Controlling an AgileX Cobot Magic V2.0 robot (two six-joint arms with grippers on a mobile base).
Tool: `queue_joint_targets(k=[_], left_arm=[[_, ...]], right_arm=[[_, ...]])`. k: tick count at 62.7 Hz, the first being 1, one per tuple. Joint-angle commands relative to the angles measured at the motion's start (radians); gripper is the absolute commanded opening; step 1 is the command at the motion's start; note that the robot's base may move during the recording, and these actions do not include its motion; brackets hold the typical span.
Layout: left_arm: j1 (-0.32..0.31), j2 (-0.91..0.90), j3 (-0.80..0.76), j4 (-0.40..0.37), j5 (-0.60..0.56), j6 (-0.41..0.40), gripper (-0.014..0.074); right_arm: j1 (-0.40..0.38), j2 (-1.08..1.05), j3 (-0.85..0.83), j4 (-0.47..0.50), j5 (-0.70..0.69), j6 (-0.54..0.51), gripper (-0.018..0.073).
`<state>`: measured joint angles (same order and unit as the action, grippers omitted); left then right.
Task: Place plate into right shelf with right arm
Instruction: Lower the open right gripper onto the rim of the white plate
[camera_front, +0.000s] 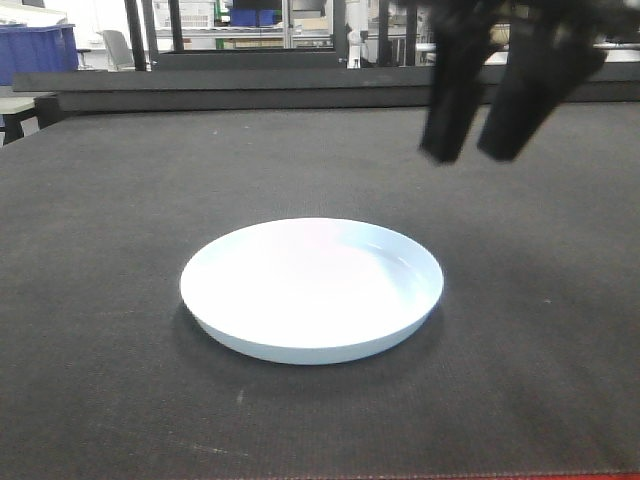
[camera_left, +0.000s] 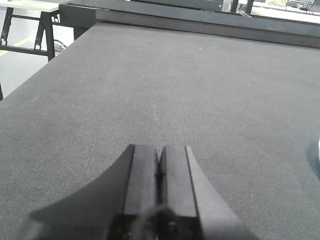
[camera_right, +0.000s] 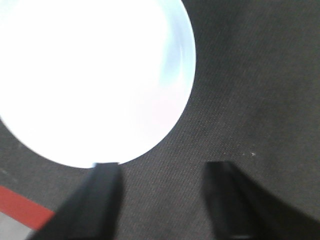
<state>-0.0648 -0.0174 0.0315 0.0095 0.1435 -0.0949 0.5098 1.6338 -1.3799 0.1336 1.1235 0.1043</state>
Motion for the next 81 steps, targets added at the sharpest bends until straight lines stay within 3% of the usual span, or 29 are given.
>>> queue_joint_targets(k=[1, 26, 67, 72, 81], left_arm=[[-0.007, -0.004, 0.010, -0.002, -0.084, -0.006, -0.0047], [-0.007, -0.004, 0.010, -0.002, -0.084, -0.006, -0.0047], [-0.007, -0.004, 0.010, -0.002, -0.084, -0.006, -0.0047], [-0.007, -0.004, 0.010, -0.002, -0.084, -0.006, -0.0047], [-0.007, -0.004, 0.010, -0.002, -0.084, -0.006, -0.0047]], right_arm=[[-0.001, 0.034, -0.093, 0.004, 0.053, 0.019, 0.0626], [-0.001, 0.098, -0.113, 0.019, -0.069, 0.022, 0.0623], [-0.004, 0.211, -0.113, 0.013, -0.090, 0.022, 0.0621], [-0.006, 0.220, -0.113, 0.013, -0.090, 0.022, 0.0584], [-0.006, 0.237, -0.113, 0.014, -0.084, 0.022, 0.0437]])
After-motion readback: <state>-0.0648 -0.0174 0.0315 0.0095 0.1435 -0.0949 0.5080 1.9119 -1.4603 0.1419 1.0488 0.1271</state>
